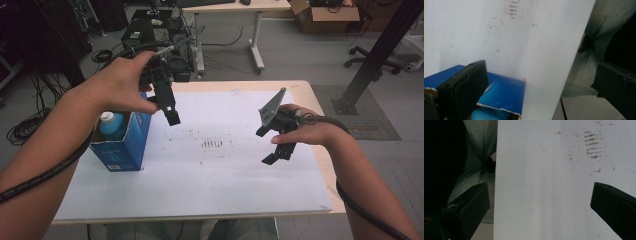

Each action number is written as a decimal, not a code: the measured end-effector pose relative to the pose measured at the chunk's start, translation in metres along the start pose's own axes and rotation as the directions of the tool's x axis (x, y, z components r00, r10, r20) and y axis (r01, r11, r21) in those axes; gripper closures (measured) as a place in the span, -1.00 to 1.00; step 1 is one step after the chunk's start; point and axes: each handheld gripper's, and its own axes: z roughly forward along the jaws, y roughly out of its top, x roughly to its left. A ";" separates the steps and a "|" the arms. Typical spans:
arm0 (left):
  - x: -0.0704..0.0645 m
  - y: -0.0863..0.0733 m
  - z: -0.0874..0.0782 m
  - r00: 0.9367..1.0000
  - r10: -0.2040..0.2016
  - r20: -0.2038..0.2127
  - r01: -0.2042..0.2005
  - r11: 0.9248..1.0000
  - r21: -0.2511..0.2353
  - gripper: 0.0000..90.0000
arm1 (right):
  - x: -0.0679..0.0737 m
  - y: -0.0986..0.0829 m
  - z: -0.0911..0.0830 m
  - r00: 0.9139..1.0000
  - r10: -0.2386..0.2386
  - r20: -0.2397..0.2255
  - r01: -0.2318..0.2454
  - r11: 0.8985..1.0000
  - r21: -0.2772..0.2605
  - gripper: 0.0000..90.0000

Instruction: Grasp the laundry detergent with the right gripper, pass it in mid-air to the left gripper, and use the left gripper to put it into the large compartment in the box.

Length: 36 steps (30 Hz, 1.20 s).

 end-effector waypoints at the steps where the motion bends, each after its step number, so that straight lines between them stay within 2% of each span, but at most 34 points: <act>1: -0.001 0.001 0.002 1.000 0.010 0.008 -0.010 1.000 0.009 -1.00 | 0.000 0.001 0.000 1.000 0.000 0.000 0.000 1.000 0.004 -0.94; 3: -0.002 0.002 0.008 0.999 0.038 0.022 -0.039 0.999 0.034 -1.00 | 0.000 0.002 -0.001 1.000 0.000 0.000 0.000 1.000 0.012 -0.94; 8: -0.001 0.009 0.024 0.994 0.089 0.070 -0.093 0.994 0.058 -1.00 | -0.002 0.005 -0.003 1.000 0.000 0.005 0.000 1.000 0.026 -0.95; 11: 0.001 0.014 0.033 0.991 0.107 0.078 -0.113 0.990 0.084 -1.00 | -0.004 0.006 -0.001 1.000 0.001 0.001 -0.001 0.999 0.042 -0.94; 14: 0.003 0.016 0.036 0.989 0.119 0.085 -0.126 0.988 0.084 -1.00 | -0.007 0.008 0.000 1.000 0.004 -0.006 -0.004 0.997 0.076 -0.94; 25: 0.015 0.003 0.037 0.992 0.087 0.086 -0.094 0.992 0.079 -1.00 | -0.026 0.025 -0.006 1.000 -0.003 -0.009 0.005 0.986 0.165 -0.94; 36: 0.026 0.000 0.037 0.994 0.078 0.079 -0.083 0.994 0.069 -1.00 | -0.028 0.027 -0.009 1.000 0.005 -0.013 -0.003 0.986 0.169 -0.93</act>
